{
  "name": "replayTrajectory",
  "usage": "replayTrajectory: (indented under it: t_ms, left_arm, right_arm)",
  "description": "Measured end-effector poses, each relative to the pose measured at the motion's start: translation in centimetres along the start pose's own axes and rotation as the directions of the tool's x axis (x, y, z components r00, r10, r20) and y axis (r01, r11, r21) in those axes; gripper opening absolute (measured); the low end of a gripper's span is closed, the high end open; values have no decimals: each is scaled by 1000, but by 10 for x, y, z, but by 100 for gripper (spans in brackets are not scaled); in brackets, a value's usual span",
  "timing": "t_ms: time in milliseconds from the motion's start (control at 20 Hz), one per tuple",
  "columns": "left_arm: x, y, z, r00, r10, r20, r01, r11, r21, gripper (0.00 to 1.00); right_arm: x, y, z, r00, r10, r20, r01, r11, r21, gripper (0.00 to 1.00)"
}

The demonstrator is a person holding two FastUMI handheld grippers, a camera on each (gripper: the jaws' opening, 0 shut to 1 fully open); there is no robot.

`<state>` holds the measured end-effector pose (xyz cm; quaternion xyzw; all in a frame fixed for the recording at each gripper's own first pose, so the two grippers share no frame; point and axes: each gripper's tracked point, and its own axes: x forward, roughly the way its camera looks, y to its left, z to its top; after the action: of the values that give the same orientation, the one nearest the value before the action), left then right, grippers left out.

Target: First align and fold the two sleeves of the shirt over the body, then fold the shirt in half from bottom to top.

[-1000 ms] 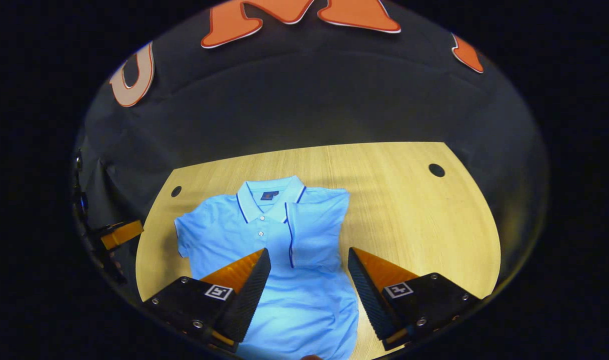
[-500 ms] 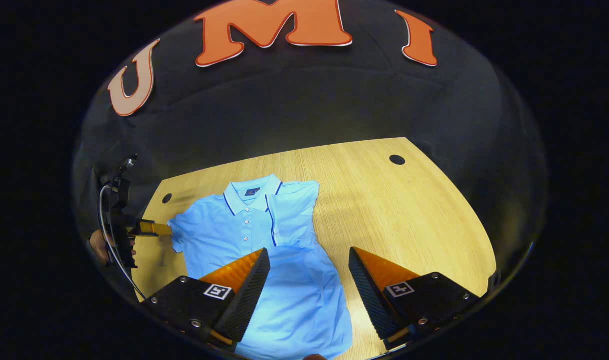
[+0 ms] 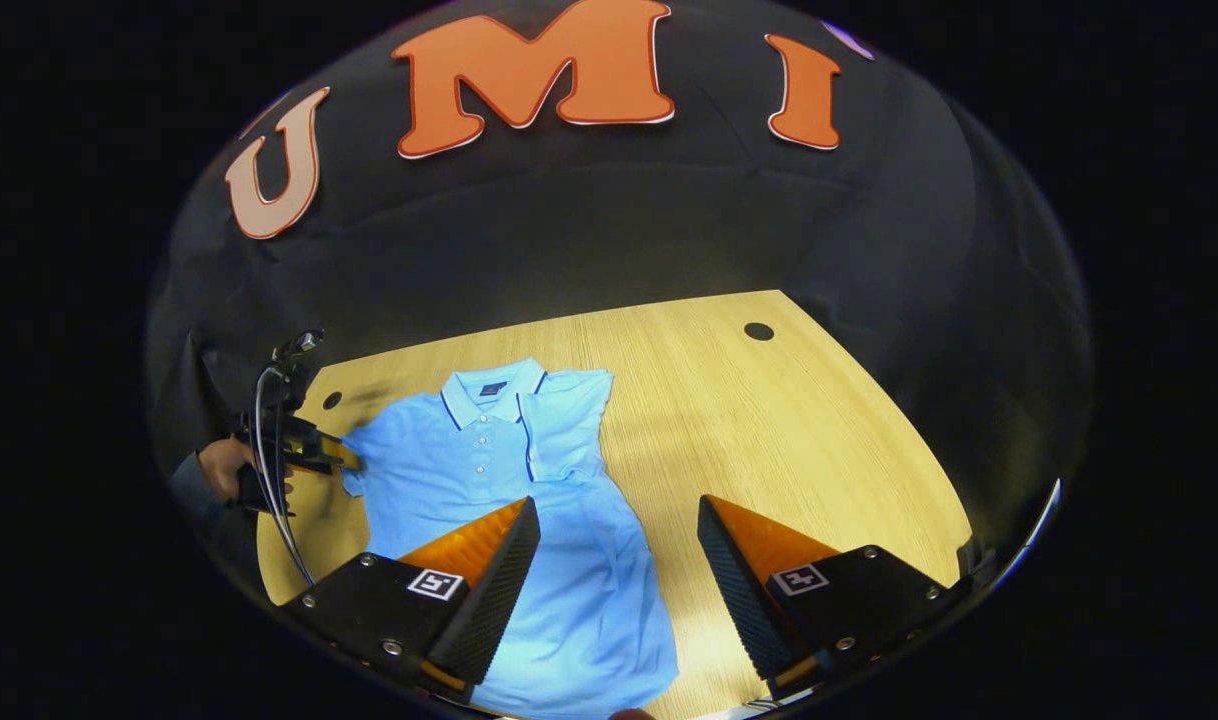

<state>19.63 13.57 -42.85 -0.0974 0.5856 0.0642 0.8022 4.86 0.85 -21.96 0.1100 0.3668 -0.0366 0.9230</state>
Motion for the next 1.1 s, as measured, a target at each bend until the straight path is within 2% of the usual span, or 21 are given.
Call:
replayTrajectory:
  t_ms: [50,250,350,500,850,1100]
  left_arm:
    - [2,-5,-2,1000,-5,-4,5,1000,9,86]
    - [3,-19,6,999,-32,18,31,999,41,15]
    - [1,-26,6,997,-68,19,67,997,37,10]
    - [-13,-35,13,993,-103,56,100,994,53,10]
    - [-65,-88,48,965,-195,177,152,961,232,10]
    - [-77,-134,50,950,-264,166,197,920,338,9]
  right_arm:
    - [-1,-2,-2,1000,-2,-3,2,1000,1,96]
    - [-8,-6,-9,1000,2,-9,-2,1000,2,96]
    - [-13,-10,-13,1000,0,-10,0,1000,1,96]
    - [-19,-16,-17,1000,-8,-9,8,1000,-1,96]
    - [-30,-27,-31,1000,-15,-23,16,999,33,96]
    - [-39,-32,-41,999,-31,-29,32,998,54,96]
